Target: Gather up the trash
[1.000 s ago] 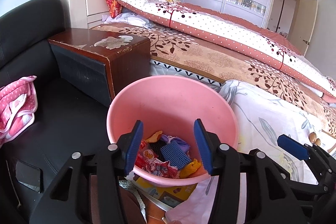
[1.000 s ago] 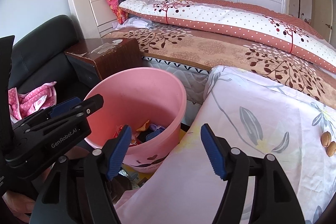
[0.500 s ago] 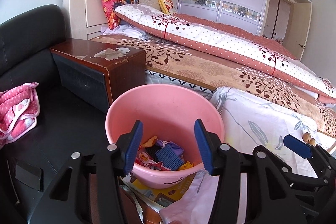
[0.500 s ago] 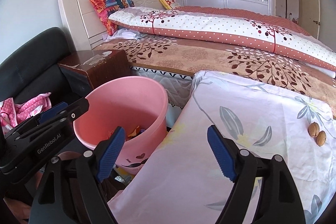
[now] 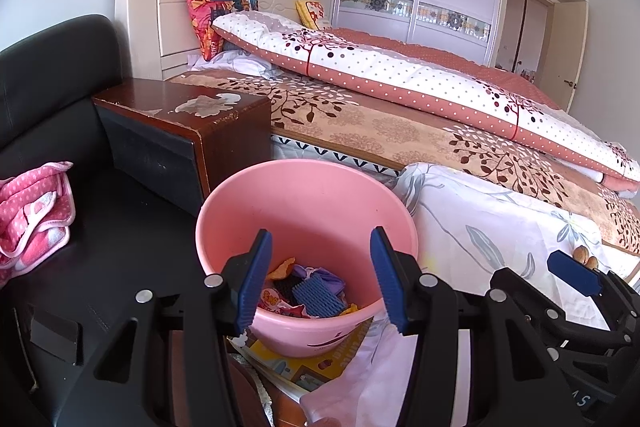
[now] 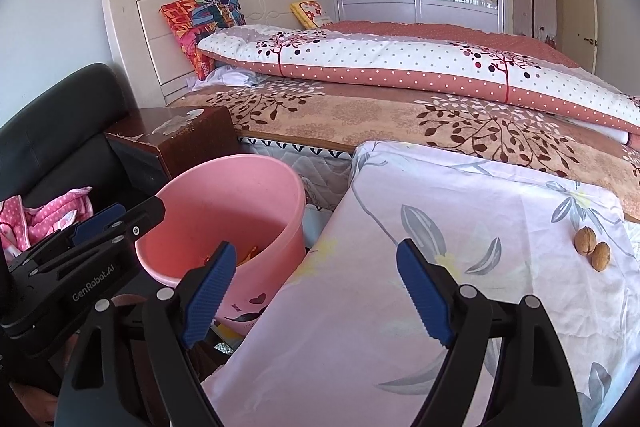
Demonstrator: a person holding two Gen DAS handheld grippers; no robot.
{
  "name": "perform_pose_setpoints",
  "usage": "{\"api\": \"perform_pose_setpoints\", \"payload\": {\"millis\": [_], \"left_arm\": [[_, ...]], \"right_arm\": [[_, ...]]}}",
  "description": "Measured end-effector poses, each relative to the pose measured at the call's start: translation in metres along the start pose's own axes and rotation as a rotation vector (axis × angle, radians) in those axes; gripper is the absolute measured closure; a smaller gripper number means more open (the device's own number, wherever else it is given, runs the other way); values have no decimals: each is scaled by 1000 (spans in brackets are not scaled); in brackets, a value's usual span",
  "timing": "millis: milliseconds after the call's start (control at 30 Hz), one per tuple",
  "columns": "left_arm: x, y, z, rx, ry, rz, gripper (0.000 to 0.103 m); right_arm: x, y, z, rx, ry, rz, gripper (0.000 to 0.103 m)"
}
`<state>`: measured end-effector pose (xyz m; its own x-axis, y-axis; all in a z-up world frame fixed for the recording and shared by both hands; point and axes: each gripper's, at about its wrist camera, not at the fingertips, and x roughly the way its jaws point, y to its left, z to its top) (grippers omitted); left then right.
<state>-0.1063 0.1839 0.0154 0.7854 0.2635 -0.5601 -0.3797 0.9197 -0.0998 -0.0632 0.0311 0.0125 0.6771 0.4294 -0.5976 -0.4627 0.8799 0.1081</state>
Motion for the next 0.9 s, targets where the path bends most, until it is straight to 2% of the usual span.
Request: {"api": "perform_pose_setpoints", "payload": {"millis": [900], "left_arm": [[0,1,-3,5,-5,10,52]], "right_arm": [[4,0,-5,2,11,0,22]]}}
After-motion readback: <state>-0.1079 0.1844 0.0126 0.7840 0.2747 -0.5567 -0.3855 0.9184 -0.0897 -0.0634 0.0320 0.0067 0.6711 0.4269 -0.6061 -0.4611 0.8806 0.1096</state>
